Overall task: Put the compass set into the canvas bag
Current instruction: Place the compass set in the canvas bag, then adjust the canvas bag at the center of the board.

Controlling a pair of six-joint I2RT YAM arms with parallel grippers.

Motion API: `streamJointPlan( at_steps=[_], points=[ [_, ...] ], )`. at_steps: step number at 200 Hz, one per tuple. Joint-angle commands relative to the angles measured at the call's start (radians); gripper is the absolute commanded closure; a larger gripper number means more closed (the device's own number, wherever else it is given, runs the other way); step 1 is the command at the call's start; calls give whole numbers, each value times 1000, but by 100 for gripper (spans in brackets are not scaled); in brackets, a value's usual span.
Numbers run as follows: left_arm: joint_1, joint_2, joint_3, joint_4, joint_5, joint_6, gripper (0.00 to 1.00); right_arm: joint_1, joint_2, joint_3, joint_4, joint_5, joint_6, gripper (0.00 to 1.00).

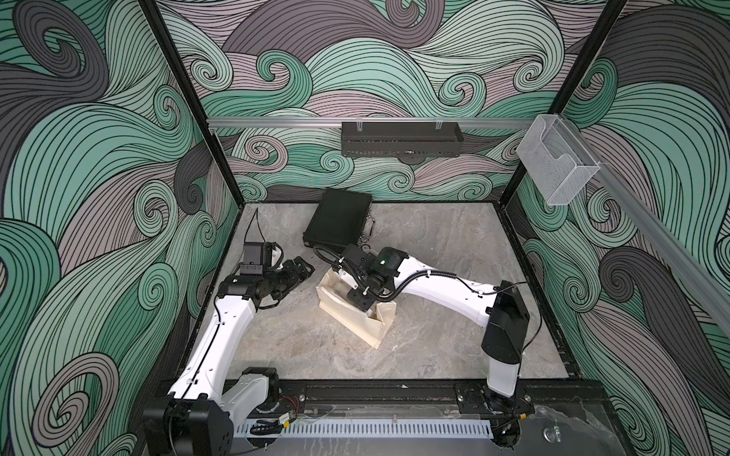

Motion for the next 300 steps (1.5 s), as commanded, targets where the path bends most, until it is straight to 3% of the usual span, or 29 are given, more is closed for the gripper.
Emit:
streamJointPlan(
  at_steps=[1,56,92,139,192,231,300],
  points=[
    [7,-9,1,1,-1,6,14,4,-19,35,-4,0,-4,39],
    [5,-1,27,-10,5,6,14,-9,-205,34,45,153,-94,29],
    [5,-1,47,-27,4,14,14,-93,-333,-1,91,185,-166,25],
    [5,8,58,-26,7,-2,14,-327,-418,-203,232,135,-200,23],
    [5,57,86,-42,2,-16,14,-517,-313,-300,382,-9,-205,20],
    [5,89,96,-62,-13,-39,15,-508,-123,-204,307,-100,-219,23],
    [2,111,74,-70,-31,-66,15,-326,-128,-331,305,-184,-146,23]
  ],
)
